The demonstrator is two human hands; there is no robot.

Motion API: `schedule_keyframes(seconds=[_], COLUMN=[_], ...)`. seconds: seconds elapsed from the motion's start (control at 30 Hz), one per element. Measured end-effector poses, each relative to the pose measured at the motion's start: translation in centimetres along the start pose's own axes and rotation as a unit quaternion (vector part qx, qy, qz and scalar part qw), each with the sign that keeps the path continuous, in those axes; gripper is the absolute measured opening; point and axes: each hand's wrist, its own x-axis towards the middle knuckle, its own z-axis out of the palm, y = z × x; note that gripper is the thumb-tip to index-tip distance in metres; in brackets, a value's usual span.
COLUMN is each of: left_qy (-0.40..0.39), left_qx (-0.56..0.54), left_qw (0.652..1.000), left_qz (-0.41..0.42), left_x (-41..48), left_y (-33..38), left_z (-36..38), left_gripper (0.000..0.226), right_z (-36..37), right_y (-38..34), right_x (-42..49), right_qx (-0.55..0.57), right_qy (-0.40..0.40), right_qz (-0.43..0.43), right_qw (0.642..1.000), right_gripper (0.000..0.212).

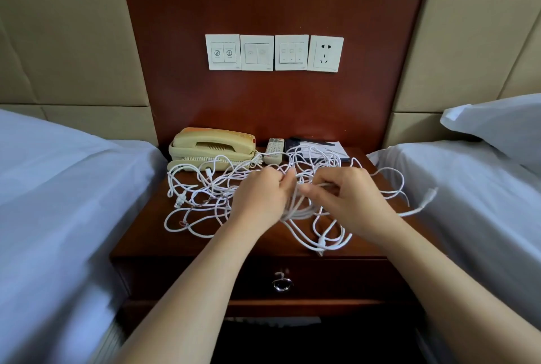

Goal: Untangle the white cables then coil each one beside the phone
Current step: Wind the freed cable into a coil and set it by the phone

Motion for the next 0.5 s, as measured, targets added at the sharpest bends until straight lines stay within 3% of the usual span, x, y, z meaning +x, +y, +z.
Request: schedule_keyframes(seconds=[0.27,0.5], left_qy=[-0.128,-0.151], left_qx=[-0.196,-0.302], left_qw=[0.972,0.941], left_qz=[0.026,0.015], left_x=[-0.6,-1.2], left_y=[0.7,0.9], left_z=[-0.4,-0.7], left_gripper=[0.051,0.05], right_z=[-0.7,0.4], right_y=[1.0,1.1], right_x=[0.6,0.9], right_qx=[0.137,0.342], right_qy=[-0.03,-0.082], right_qz=[0.027,0.072], right_qw=[0.99,0.933], right_gripper=[0.047,0.044])
